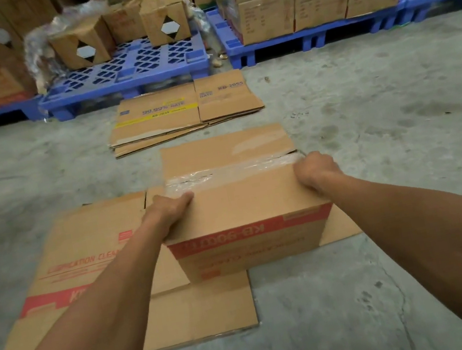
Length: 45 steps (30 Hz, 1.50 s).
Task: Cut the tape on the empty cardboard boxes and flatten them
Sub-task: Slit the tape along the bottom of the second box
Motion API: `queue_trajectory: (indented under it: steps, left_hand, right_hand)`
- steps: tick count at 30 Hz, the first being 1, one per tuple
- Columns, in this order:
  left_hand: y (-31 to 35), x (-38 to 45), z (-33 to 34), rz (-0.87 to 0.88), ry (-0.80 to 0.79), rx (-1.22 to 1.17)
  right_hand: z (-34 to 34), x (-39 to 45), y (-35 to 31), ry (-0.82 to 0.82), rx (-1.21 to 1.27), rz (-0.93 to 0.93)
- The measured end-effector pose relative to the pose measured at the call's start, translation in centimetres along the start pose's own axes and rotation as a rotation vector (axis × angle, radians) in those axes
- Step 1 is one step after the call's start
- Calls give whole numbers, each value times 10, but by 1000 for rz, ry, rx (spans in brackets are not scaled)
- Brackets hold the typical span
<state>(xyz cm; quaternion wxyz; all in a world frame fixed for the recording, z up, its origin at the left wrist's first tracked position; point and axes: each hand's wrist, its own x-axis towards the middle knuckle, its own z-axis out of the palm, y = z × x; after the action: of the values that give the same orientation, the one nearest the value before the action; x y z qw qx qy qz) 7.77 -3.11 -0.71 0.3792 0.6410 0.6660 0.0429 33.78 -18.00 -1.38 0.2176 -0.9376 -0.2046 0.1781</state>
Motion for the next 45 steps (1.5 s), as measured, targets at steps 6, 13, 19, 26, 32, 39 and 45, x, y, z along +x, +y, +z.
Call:
queue_trajectory:
  steps: [6, 13, 19, 26, 32, 39, 45]
  left_hand:
    - [39, -31, 31, -86, -561, -285]
    - [70, 32, 65, 315, -1, -332]
    - [63, 52, 69, 305, 85, -410]
    - [40, 27, 37, 124, -268, -134]
    - [40, 6, 38, 113, -374, -132]
    - [56, -3, 61, 754, -341, 576]
    - [44, -12, 73, 907, -161, 864]
  right_hand:
    - [-6, 8, 16, 260, -171, 32]
    - [7, -9, 44, 374, 96, 434]
    - [5, 0, 42, 370, 542, 451]
    - [-19, 22, 15, 230, 295, -29]
    - [5, 24, 12, 196, -102, -234]
    - [6, 11, -3, 94, -223, -362]
    - [6, 18, -5, 61, -211, -278]
